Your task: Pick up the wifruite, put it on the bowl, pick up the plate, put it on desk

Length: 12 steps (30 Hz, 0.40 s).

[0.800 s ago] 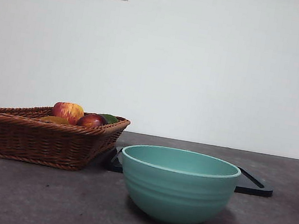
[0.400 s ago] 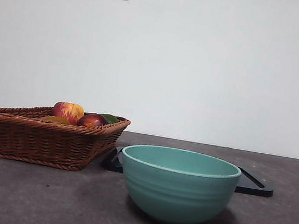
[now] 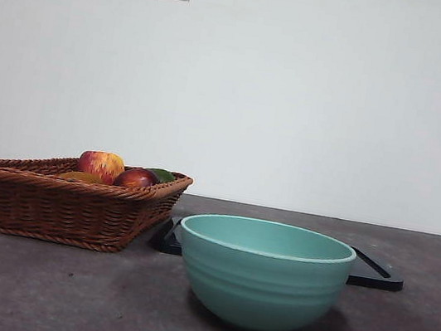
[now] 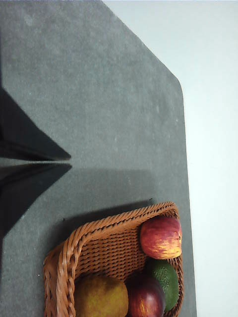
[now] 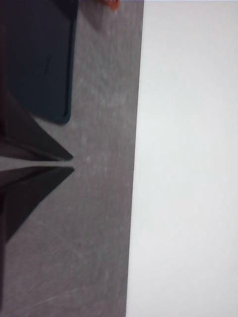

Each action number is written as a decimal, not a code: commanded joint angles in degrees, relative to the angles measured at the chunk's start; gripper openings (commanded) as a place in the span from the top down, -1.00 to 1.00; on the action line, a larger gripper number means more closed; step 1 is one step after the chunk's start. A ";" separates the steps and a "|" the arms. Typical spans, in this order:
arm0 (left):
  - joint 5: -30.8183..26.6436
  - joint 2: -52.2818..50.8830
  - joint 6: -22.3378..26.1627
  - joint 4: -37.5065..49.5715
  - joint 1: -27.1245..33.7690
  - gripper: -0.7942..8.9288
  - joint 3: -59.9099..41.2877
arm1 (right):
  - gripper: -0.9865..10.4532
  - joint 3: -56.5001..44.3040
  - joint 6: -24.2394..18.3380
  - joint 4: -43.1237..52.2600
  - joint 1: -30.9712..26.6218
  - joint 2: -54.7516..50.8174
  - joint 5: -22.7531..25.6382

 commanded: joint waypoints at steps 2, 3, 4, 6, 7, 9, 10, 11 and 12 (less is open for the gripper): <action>-0.31 -0.13 -0.57 -0.35 0.09 0.82 -1.16 | 0.81 -3.19 -0.42 1.44 -0.09 -2.80 1.49; -0.31 -0.13 -0.57 -0.35 0.09 0.82 -1.16 | 0.81 -4.02 -0.42 1.46 -0.09 -3.54 1.62; -0.31 -0.13 -0.57 -0.35 0.09 0.82 -1.16 | 0.81 -4.72 -0.42 1.49 -0.09 -4.15 1.64; -0.31 -0.13 -0.57 -0.35 0.09 0.82 -1.16 | 0.81 -6.29 -0.42 1.66 -0.09 -5.49 1.66; -0.31 -0.13 -0.57 -0.35 0.09 0.82 -1.16 | 0.81 -6.97 -0.42 1.66 -0.09 -6.05 1.68; -0.31 -0.13 -0.57 -0.35 0.09 0.82 -1.16 | 0.81 -8.00 -0.37 1.66 -0.09 -6.86 1.68; -0.31 -0.13 -0.57 -0.35 0.09 0.82 -1.16 | 0.81 -8.50 -0.35 1.77 -0.09 -7.19 1.66; -0.31 -0.13 -0.57 -0.35 0.09 0.82 -1.16 | 0.81 -8.87 -0.28 1.81 -0.09 -7.45 1.66; -0.31 -0.13 -0.57 -0.35 0.09 0.82 -1.16 | 0.81 -9.27 -0.17 1.90 -0.09 -7.56 1.66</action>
